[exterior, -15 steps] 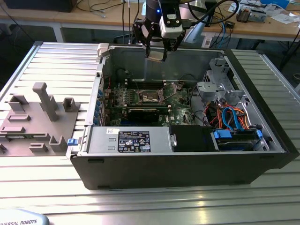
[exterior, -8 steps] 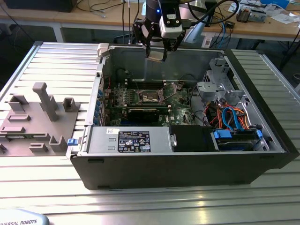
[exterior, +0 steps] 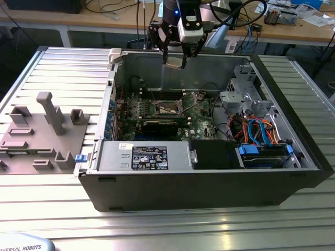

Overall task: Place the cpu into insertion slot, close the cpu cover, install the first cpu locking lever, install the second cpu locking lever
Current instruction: 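Place the cpu into insertion slot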

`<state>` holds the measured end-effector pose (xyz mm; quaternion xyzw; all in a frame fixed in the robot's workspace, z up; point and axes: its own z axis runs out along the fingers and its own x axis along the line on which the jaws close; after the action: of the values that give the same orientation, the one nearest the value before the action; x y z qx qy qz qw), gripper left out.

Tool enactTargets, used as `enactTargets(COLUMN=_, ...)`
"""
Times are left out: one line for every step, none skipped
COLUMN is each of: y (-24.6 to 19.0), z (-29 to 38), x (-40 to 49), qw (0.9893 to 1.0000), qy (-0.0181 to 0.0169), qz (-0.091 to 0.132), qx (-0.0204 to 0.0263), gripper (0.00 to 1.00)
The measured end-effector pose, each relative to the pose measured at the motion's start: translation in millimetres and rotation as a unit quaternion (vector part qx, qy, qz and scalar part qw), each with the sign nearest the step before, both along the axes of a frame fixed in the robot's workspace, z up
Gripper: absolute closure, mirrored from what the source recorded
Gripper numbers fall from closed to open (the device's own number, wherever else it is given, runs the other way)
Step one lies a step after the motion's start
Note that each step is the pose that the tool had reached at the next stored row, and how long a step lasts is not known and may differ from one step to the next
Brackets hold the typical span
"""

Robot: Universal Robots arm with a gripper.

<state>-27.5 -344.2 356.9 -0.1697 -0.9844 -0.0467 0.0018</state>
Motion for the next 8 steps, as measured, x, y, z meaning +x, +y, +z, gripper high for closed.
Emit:
enactTargets(y=0.0, z=0.0, x=0.0, qw=1.0000, qy=0.0000, qz=0.000, qx=0.0000, gripper=0.46)
enactTargets(y=0.0, z=0.0, x=0.0, qw=1.0000, qy=0.0000, qz=-0.001, qx=0.0000, gripper=0.46)
enactTargets(y=0.0, z=0.0, x=0.0, qw=1.0000, qy=0.0000, qz=-0.001, qx=0.0000, gripper=0.46)
enactTargets(y=0.0, z=0.0, x=0.0, qw=1.0000, qy=0.0000, qz=-0.001, qx=0.0000, gripper=0.46)
enactTargets(y=0.0, z=0.0, x=0.0, qw=1.0000, qy=0.0000, qz=-0.001, qx=0.0000, gripper=0.46)
enactTargets(y=0.0, z=0.0, x=0.0, qw=1.0000, qy=0.0000, qz=-0.002, qx=0.0000, gripper=0.46)
enactTargets(y=0.0, z=0.0, x=0.0, qw=1.0000, qy=0.0000, qz=-0.002, qx=0.0000, gripper=0.46)
enactTargets(y=0.0, z=0.0, x=0.0, qw=1.0000, qy=0.0000, qz=-0.002, qx=0.0000, gripper=0.46)
